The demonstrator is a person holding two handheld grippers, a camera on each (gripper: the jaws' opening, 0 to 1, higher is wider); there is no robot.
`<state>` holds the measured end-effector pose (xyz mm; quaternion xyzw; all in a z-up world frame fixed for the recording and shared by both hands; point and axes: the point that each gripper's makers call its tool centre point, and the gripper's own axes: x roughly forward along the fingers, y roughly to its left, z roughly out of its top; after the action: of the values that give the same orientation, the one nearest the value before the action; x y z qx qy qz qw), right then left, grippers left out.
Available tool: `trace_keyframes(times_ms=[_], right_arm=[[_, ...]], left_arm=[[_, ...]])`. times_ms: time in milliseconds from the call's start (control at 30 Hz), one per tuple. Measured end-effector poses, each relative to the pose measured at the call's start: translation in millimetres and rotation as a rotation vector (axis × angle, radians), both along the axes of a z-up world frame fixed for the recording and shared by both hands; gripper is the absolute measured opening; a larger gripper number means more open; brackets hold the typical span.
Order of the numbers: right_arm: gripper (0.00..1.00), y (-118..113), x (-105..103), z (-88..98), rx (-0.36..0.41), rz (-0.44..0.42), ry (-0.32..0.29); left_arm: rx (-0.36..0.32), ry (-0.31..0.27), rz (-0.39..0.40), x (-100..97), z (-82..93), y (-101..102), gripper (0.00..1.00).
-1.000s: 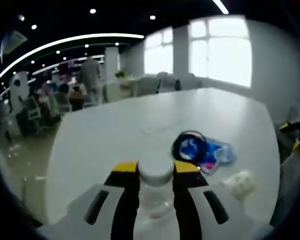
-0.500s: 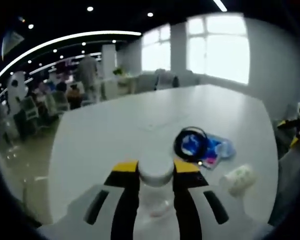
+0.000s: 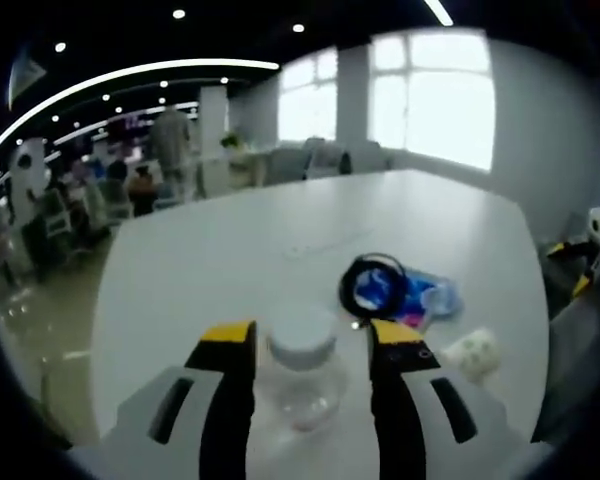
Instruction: Arrange the tabletop items into an orderly group along one side of the table until the central work area is clear of visible clutter.
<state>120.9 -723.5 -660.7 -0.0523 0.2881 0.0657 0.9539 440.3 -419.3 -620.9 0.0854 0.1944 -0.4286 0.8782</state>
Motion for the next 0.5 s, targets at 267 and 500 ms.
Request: trace_keyframes(times_ms=[267,500], right_arm=[[0.83,2,0,0.2,0.004,0.007,-0.001],[0.83,3,0,1.1,0.008,0.008,-0.006]], left_arm=[[0.010,-0.011,-0.003,-13.3,2.7,2,0.53],[0.007,0.005,0.011,-27.9,-2.7,6,0.65]])
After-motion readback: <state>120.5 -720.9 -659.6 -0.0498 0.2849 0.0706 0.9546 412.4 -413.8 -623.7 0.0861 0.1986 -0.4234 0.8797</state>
